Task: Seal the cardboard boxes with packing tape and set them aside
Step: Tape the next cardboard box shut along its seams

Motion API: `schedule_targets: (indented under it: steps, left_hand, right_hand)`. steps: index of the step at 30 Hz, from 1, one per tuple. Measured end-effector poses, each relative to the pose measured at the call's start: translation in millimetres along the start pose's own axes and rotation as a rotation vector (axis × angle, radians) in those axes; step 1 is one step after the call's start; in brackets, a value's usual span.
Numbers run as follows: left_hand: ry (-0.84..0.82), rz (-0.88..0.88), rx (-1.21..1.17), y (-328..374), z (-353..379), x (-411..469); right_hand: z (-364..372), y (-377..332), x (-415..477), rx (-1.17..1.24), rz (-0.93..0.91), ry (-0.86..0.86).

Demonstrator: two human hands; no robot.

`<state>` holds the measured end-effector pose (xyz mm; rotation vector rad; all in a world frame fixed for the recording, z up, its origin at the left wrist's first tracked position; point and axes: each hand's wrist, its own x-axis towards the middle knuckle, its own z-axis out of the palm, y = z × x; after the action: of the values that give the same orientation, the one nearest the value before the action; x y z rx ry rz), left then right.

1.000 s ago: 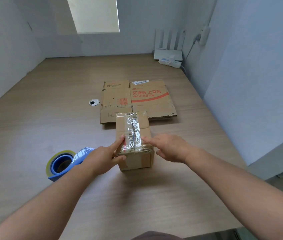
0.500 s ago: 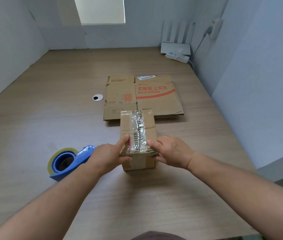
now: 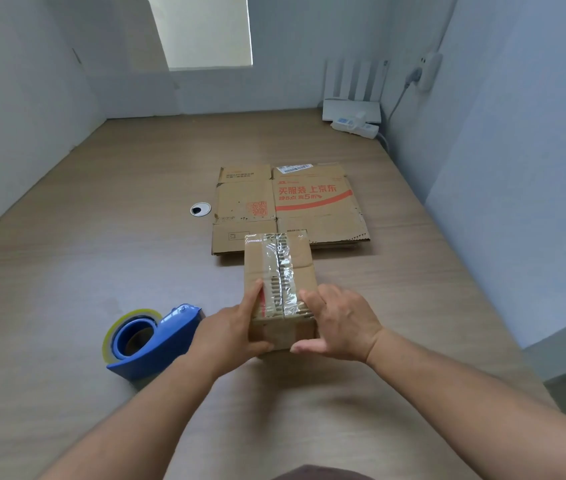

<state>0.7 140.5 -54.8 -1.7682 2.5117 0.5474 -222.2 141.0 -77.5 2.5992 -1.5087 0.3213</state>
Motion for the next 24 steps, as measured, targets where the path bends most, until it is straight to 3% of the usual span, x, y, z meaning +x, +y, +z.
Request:
schedule_targets:
  steps: [4, 8, 12, 15, 17, 21, 24]
  left_hand:
    - [-0.156, 0.029, -0.267, -18.5, -7.5, -15.9]
    - [-0.131, 0.039, -0.236, -28.2, -18.5, -14.4]
    - [-0.047, 0.038, -0.13, -24.7, -22.2, -4.0]
    - [-0.01, 0.001, -0.09, -22.0, -20.6, -2.7]
    - [0.015, -0.014, -0.088, -20.0, -21.6, -1.5]
    - [0.038, -0.027, -0.057, -17.6, -25.0, 1.8]
    - [0.054, -0.045, -0.052, -10.5, -22.5, 1.9]
  right_hand:
    - [-26.1, 13.0, -1.5, 0.141, 0.022, -0.288]
    - [-45.8, 23.3, 9.5, 0.099, -0.047, -0.407]
    - [-44.3, 21.5, 17.7, 0.04, -0.066, -0.347]
    - [-28.2, 19.4, 10.1, 0.042, -0.08, -0.142]
    - [-23.0, 20.0, 5.1, 0.14, 0.055, -0.11]
    - [-8.2, 19.3, -27.3, 0.355, 0.335, -0.278]
    - [8.3, 2.1, -50.5, 0.535, 0.528, -0.009]
